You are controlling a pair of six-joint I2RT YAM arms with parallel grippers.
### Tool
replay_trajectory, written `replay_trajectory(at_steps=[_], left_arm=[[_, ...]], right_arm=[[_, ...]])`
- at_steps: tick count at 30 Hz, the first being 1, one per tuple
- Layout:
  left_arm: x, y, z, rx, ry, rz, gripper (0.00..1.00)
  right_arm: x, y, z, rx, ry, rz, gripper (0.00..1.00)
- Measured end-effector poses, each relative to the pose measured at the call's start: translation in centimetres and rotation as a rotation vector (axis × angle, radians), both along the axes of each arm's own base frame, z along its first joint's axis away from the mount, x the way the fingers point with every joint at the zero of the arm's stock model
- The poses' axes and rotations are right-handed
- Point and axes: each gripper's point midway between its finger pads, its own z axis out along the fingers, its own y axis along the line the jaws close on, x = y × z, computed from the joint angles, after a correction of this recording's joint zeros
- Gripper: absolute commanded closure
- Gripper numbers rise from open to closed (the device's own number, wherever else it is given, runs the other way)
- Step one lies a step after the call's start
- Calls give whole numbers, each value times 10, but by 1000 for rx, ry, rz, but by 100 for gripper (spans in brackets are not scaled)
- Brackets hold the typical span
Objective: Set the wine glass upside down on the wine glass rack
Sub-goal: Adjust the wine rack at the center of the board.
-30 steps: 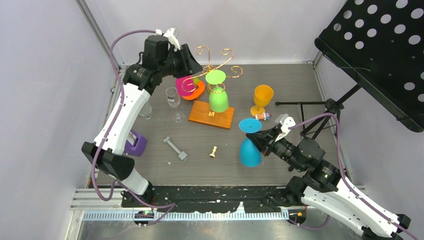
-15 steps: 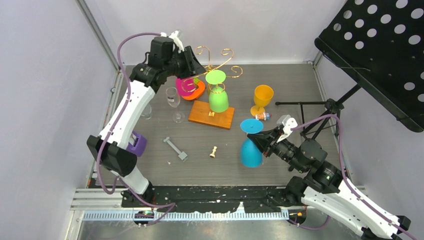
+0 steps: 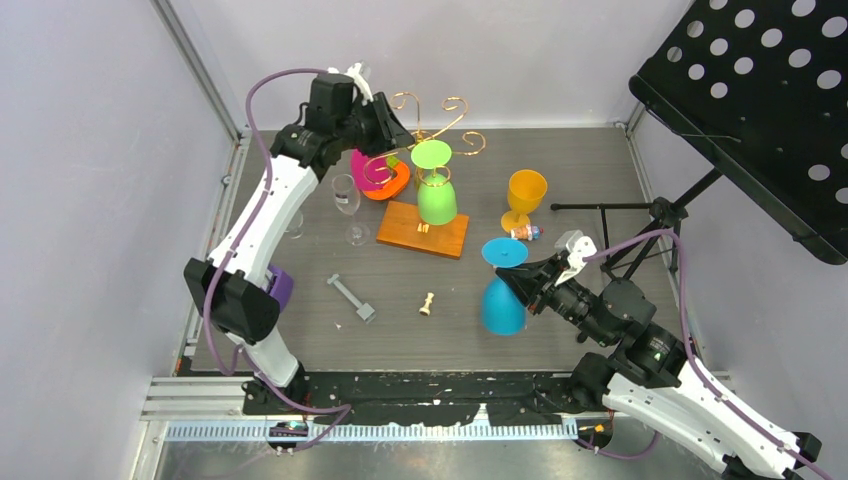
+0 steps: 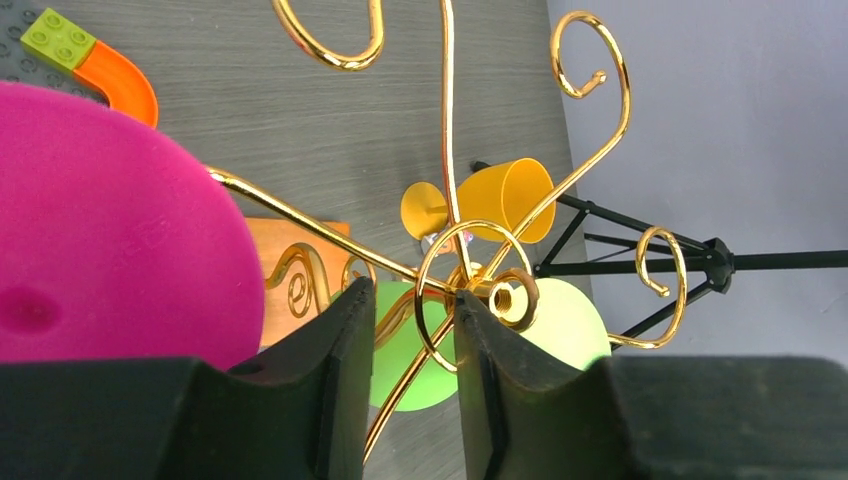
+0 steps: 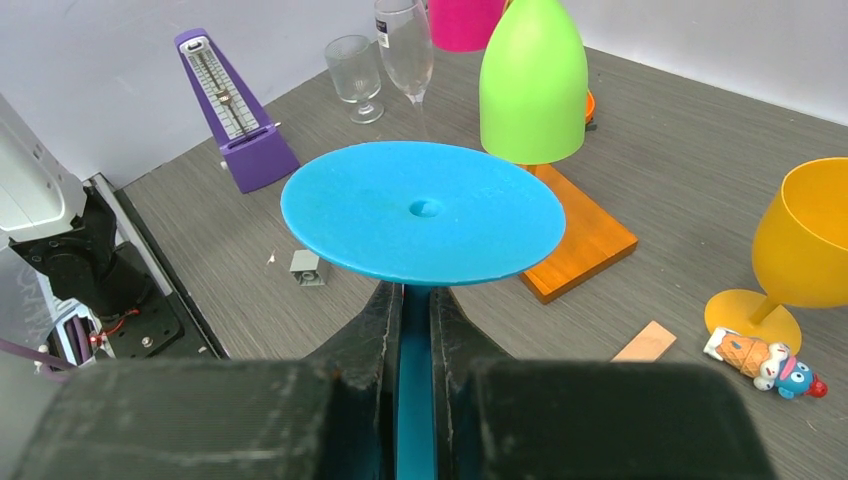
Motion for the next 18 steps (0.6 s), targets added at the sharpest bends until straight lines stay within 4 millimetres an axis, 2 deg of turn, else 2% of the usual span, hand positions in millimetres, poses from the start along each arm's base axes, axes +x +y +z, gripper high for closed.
replay_trajectory(at_steps=[8, 18], left_arm=[[3, -5, 2, -38, 9, -2, 99], [7, -11, 4, -121, 9, 4, 100]], right_arm=[[0, -1, 1, 4, -4, -3, 94], [0, -1, 1, 4, -3, -3, 94]])
